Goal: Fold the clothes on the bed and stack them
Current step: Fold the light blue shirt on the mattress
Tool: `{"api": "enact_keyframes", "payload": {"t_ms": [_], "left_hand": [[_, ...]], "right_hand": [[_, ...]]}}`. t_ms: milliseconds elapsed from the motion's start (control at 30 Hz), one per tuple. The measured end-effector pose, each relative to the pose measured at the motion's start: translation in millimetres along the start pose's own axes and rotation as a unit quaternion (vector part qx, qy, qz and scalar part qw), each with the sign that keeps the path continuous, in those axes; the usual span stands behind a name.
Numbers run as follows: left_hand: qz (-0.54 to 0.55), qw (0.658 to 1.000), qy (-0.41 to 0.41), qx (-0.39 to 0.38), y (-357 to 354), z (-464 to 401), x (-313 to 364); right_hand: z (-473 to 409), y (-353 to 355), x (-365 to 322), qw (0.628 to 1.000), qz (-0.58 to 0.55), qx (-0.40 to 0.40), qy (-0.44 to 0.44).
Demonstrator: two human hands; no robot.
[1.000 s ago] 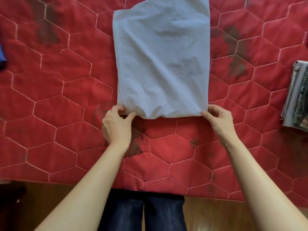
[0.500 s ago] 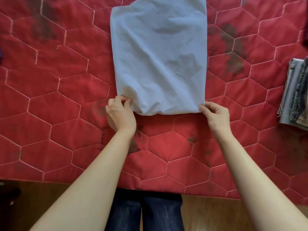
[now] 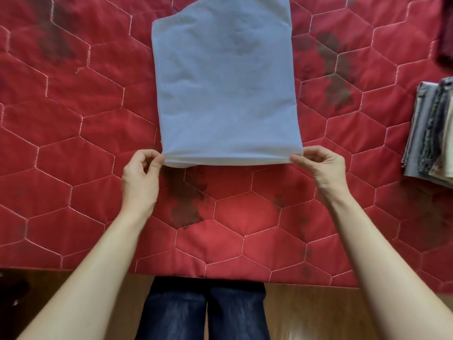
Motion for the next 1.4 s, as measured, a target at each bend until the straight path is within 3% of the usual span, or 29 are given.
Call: {"api": "enact_keyframes", "payload": {"t_ms": [133,300,500,600,767,900,1000,1233,1300,1400], "left_hand": [[0.034,0.993,0.063,-0.096,-0.8,-5.7,-12.8],[-0.057,0.992,-0.016,-0.107,4.7,-9.2,-10.8],[-0.079,0.984,-0.144,-0.07,21.9,-23.8,-4.8],[-0.122,0.979,-0.134,-0.092,18.9,-20.8,-19.9],[-0.085,0.986,-0.064,-0.128,11.5,-16.3,-30.0],[-0.057,0.992,-0.044,-0.104,8.0,-12.4,-27.6],[-0.05,0.993,-0.076,-0.078,12.8,-19.7,-24.3],[-0.114,0.988,-0.046,-0.09,12.6,-15.0,-29.9],[-0.146,0.984,-0.098,-0.029,18.7,-12.0,-21.1],[-0.166,0.951,-0.252,0.073,13.2,1.0,8.6]], "right_hand": [[-1.5,2.9,16.1,0.996,0.071,-0.055,0.008],[-3.9,3.6,15.1,0.966,0.233,-0.05,0.098],[-7.0,7.5,-11.7,0.926,0.296,-0.01,0.234],[1.6,1.4,1.2,0.913,0.345,-0.035,0.214],[6.8,1.4,20.2,0.933,0.322,-0.039,0.154],[7.0,2.2,17.4,0.938,0.306,0.004,0.162],[1.6,5.9,10.6,0.931,0.312,0.037,0.185],[12.7,-1.3,19.1,0.935,0.33,0.024,0.125],[19.7,-0.5,12.7,0.935,0.316,0.069,0.148],[36.2,-22.2,-6.0,0.895,0.322,0.175,0.255]]}}
Point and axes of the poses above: each hand's wrist, its own z-axis away from the middle knuckle, its own y-axis out of the back of the hand, x = y × z, the point moved 2 cm from there along -z, towards the middle knuckle, and after that the axes turned 11 degrees about x, right-handed, at the moved point
